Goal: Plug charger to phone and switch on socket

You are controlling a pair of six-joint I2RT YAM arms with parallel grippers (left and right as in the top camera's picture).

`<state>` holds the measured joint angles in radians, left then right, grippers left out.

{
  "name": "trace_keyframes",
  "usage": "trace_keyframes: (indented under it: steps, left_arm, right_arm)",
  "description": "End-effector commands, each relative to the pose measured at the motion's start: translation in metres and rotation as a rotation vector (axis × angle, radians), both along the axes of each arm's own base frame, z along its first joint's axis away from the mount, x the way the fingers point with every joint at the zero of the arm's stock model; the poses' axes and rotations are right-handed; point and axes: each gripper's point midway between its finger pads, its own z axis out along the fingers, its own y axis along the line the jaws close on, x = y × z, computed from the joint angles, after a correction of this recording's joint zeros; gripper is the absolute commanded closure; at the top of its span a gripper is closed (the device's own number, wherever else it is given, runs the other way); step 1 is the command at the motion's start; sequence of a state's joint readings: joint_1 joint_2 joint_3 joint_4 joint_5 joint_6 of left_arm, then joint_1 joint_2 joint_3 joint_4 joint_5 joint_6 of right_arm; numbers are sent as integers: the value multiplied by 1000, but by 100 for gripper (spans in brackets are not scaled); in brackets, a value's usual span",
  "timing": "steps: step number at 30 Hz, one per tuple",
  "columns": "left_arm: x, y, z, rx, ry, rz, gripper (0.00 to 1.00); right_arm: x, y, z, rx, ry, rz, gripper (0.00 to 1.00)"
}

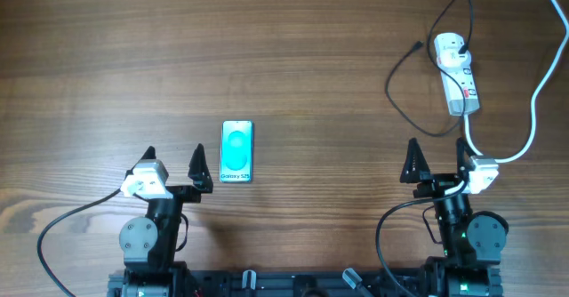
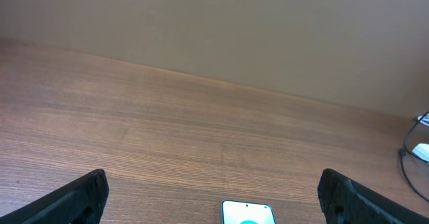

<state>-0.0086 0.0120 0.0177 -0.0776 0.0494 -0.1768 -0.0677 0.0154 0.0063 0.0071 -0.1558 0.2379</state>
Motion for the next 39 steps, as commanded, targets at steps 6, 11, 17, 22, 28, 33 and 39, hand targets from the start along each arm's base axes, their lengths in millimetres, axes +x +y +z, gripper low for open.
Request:
trace_keyframes:
  steps: [6,11,17,22,28,33,39]
  left_arm:
    - [0,0,-4,13,3,2,0]
    - [0,0,-4,13,3,2,0]
    - [0,0,-4,13,3,2,0]
    - [0,0,-4,13,3,2,0]
    - [0,0,-4,13,3,2,0]
    - [0,0,-4,13,3,2,0]
    - [0,-3,-3,12,0,-13,0]
  right_arm:
    - [-1,-1,3,0,-14,-6,0]
    - [-1,-1,3,0,-14,-6,0]
    - [-1,-1,3,0,-14,-6,0]
    - [-1,-1,3,0,-14,-7,0]
    - [-1,-1,3,0,-14,-7,1]
    - [-1,-1,3,0,-14,-7,0]
    - [-1,-1,3,0,-13,-7,0]
